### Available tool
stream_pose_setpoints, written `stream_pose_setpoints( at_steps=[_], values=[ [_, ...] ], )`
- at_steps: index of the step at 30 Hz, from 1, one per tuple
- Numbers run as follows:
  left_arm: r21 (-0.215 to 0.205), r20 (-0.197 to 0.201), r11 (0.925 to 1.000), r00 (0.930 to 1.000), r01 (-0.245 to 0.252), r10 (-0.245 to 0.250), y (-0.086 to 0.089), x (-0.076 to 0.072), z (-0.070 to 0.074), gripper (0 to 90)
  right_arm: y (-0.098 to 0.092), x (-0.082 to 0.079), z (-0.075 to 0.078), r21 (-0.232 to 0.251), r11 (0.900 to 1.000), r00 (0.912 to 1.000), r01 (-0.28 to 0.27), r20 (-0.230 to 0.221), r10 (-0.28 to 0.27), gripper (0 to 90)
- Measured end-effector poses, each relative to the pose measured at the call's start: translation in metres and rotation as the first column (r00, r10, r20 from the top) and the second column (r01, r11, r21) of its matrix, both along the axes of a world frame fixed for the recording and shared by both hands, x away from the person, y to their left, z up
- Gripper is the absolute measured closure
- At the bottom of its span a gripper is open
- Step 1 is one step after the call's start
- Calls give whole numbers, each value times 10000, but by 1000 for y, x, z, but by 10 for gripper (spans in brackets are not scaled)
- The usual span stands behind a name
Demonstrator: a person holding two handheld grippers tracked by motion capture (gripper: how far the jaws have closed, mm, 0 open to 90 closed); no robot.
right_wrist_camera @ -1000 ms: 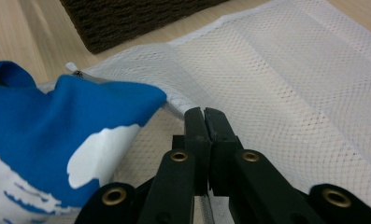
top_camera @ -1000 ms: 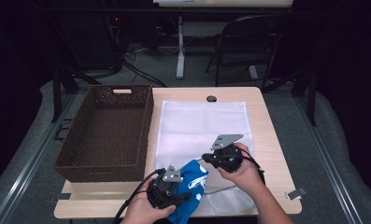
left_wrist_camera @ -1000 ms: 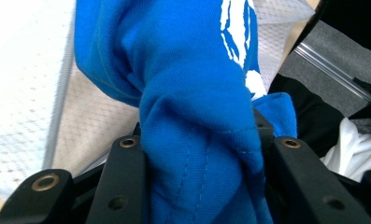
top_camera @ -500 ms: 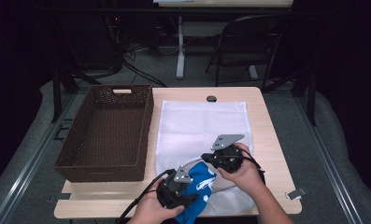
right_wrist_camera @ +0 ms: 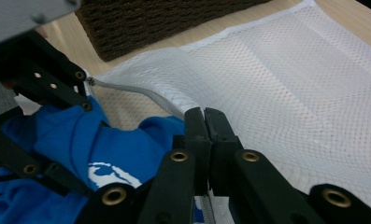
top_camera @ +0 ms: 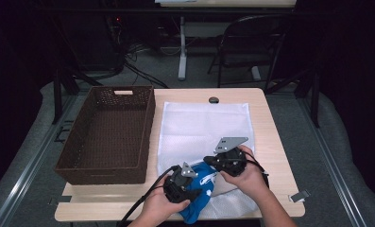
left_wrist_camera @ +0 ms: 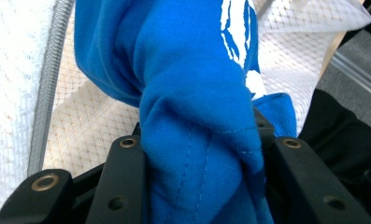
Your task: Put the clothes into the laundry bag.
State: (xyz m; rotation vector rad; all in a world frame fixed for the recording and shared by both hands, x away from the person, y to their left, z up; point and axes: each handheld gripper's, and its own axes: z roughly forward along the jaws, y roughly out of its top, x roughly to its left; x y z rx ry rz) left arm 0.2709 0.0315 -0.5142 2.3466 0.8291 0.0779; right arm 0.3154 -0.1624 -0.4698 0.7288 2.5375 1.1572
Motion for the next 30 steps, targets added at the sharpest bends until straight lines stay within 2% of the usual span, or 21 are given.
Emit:
stream_pose_setpoints(
  at_steps=[1, 8, 14, 21, 25, 28, 30],
  values=[
    [-111, -27, 9999, 10000, -45, 45, 0, 1, -2, 626, 0, 0, 0, 7, 10000, 10000, -16, 4, 16, 891],
    [-79, 166, 9996, 9994, -287, 289, -1, 7, -17, 623, 1, 0, -3, -21, 10000, 10000, -17, -48, 16, 891],
    [-122, 130, 9991, 9991, -397, 398, 0, 10, -29, 619, 0, 0, -3, -28, 10000, 10000, -23, -58, 23, 891],
    [-68, 439, 9985, 9975, -550, 552, -2, 8, -42, 601, 1, 0, -5, -115, 9999, 10000, -1, -71, 0, 891],
    [-91, 473, 9974, 9963, -710, 713, -2, 8, -44, 582, 0, 1, -6, -103, 9999, 9999, 12, -106, -14, 891],
    [-56, 494, 9967, 9955, -811, 813, -3, 8, -46, 534, 0, 1, -7, -118, 9999, 9999, 23, -128, -25, 891],
    [17, 722, 9972, 9946, -752, 749, -4, 8, -47, 516, -1, 1, -7, -115, 9999, 9999, 5, -116, -7, 891]
  ],
)
